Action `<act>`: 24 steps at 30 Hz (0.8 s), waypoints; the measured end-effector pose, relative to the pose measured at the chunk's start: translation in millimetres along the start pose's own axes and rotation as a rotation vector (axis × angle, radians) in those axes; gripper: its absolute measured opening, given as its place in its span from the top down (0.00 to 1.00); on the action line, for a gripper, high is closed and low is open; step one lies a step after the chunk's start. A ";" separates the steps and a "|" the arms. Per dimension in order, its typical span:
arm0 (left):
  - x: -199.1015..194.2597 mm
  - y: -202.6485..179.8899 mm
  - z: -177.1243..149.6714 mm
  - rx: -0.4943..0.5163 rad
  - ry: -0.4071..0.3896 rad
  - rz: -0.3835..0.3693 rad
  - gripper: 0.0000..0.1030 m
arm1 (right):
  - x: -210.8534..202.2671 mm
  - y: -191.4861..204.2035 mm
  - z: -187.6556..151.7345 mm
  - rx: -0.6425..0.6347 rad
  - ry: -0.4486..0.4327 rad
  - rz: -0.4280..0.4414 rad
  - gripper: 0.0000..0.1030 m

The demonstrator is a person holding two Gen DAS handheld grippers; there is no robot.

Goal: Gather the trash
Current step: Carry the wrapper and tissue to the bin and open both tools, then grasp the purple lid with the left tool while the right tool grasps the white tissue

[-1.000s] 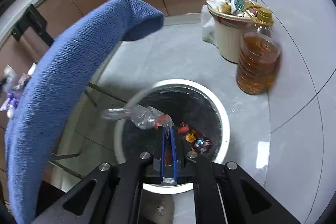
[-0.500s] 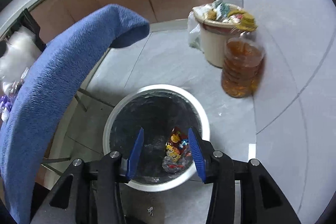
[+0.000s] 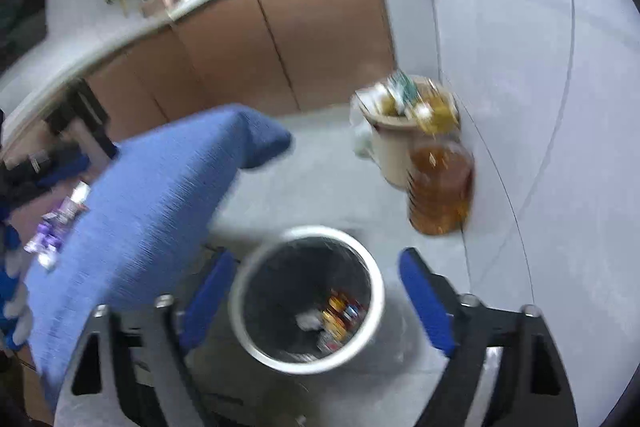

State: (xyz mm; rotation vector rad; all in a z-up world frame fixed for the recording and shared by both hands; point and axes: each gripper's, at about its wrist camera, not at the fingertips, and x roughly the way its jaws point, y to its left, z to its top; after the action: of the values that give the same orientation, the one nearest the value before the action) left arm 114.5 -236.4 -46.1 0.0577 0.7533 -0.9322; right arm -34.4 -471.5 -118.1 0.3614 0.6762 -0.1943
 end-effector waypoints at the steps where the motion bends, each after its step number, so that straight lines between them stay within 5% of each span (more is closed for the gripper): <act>1: -12.3 1.5 -0.6 0.005 -0.013 0.016 0.53 | -9.4 10.3 6.3 -0.010 -0.031 0.019 0.02; 10: -136.2 71.2 -19.4 -0.072 -0.164 0.183 0.49 | -85.3 117.2 57.3 -0.145 -0.289 0.279 0.00; 15: -199.7 149.0 -42.9 -0.155 -0.217 0.339 0.49 | -77.2 187.0 77.5 -0.267 -0.241 0.361 0.00; 24: -258.3 317.7 -88.8 -0.339 -0.204 0.603 0.49 | 0.6 302.3 97.2 -0.383 -0.092 0.455 0.00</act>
State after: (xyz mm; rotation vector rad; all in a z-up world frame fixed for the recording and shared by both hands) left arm 206.7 172.2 -39.7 -0.1037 0.6406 -0.2257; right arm 109.7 -231.0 31.0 0.1292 0.5108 0.3472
